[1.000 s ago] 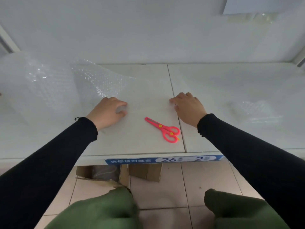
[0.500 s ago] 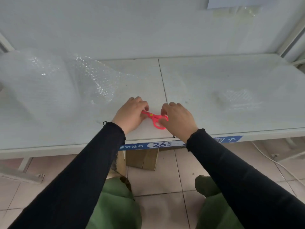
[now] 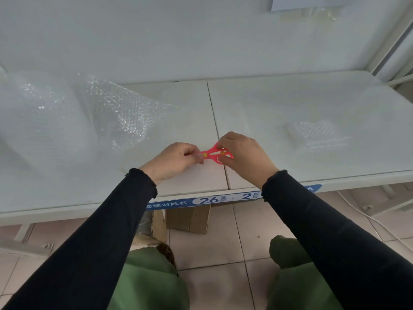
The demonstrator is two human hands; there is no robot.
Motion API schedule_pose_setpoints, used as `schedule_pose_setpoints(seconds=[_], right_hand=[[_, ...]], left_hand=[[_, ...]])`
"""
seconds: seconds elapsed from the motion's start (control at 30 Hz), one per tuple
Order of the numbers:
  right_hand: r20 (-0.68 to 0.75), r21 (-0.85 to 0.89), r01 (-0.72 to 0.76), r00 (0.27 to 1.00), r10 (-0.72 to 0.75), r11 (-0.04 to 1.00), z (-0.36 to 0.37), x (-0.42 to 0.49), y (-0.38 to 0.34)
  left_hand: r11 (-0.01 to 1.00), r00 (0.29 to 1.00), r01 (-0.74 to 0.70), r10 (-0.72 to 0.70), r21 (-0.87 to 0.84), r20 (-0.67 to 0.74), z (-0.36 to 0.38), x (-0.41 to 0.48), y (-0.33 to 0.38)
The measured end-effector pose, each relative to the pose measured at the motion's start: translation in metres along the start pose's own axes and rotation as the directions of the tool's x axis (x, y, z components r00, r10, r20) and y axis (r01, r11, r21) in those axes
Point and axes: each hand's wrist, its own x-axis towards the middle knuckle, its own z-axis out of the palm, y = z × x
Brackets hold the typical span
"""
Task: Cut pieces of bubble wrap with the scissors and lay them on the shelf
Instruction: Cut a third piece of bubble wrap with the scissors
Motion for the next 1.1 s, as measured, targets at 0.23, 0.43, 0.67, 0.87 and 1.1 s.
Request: schedule_pose_setpoints(seconds=[0.23, 0.43, 0.67, 0.87, 1.1], right_hand=[[-0.123, 0.137, -0.293, 0.943, 0.31, 0.946, -0.007, 0.011, 0.037], [-0.118, 0.116, -0.54, 0.826, 0.551, 0.834, 0.007, 0.03, 0.061], [-0.165, 0.314, -0.577, 0.749, 0.641, 0.754, 0.027, 0.045, 0.057], [-0.238, 0.457, -0.487, 0.739, 0.63, 0.745, 0.014, 0.04, 0.057], [-0.201, 0.287, -0.511, 0.795, 0.573, 0.81, 0.017, 0.035, 0.061]], left_hand=[[0.99, 0.909, -0.076, 0.021, -0.116, -0.415, -0.011, 0.017, -0.002], [0.92, 0.9, 0.144, 0.031, 0.364, -0.435, 0.004, 0.042, -0.03], [0.974, 0.862, 0.098, 0.019, 0.204, -0.507, 0.011, 0.043, -0.032], [0.969, 0.857, 0.122, 0.007, 0.215, -0.515, 0.015, 0.038, -0.03], [0.972, 0.859, 0.121, -0.003, 0.199, -0.511, 0.019, 0.033, -0.028]])
